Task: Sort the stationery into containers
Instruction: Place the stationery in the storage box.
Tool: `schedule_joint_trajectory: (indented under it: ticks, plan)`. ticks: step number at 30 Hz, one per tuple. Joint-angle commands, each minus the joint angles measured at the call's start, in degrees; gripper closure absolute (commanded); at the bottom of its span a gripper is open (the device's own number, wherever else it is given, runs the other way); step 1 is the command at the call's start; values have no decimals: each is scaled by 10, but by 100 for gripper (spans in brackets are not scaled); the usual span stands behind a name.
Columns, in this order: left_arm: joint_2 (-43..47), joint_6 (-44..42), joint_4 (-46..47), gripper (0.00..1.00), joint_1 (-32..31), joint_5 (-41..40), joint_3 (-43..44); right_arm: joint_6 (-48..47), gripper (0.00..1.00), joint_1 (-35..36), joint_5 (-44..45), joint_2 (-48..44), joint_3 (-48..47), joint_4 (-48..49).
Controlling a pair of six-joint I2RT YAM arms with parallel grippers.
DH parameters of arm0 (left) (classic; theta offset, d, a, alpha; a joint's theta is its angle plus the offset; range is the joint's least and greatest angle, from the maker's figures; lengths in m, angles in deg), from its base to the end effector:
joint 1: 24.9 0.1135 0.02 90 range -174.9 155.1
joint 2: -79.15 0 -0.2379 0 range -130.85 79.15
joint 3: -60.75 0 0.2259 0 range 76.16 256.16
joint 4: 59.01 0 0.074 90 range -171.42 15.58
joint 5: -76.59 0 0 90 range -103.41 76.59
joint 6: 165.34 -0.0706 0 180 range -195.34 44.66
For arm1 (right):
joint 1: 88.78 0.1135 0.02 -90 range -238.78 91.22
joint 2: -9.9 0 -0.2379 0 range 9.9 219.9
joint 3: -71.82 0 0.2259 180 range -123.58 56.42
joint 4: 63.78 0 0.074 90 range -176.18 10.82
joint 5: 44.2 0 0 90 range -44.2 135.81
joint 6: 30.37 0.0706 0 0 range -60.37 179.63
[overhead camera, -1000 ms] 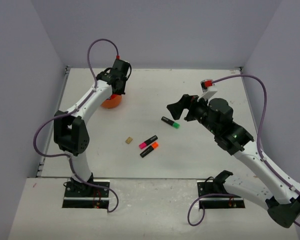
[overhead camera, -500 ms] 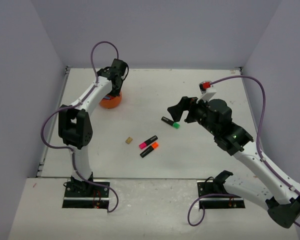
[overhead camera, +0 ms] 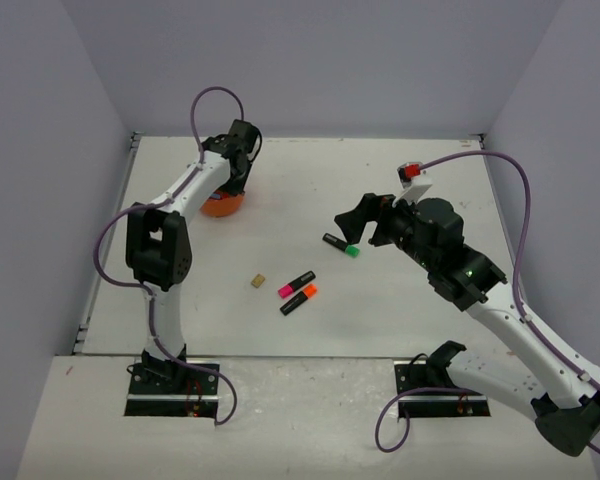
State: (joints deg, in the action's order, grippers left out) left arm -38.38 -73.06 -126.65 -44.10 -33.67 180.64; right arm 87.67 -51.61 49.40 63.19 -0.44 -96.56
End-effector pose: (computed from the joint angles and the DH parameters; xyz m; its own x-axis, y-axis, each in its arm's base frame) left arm 0.3993 -0.1132 0.2064 -0.8640 0.2614 -0.4304 0.1375 0.9447 0.2977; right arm 0.1873 0.1365 0.3432 -0.4285 0.2639 -0.8642 -0.3999 0.8022 0.4433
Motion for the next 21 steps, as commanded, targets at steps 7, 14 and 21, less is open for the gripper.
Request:
schedule_joint_trajectory:
  ticks: [7,14,21]
  plan:
    - [2,-1,-8,71,4,-25,25,-7,1,-1,-5,0,4,1]
    - [15,5,-1,59,5,-6,24,-6,1,-1,-11,3,2,2]
    - [100,29,16,51,-8,64,10,-45,1,1,-155,59,7,31]
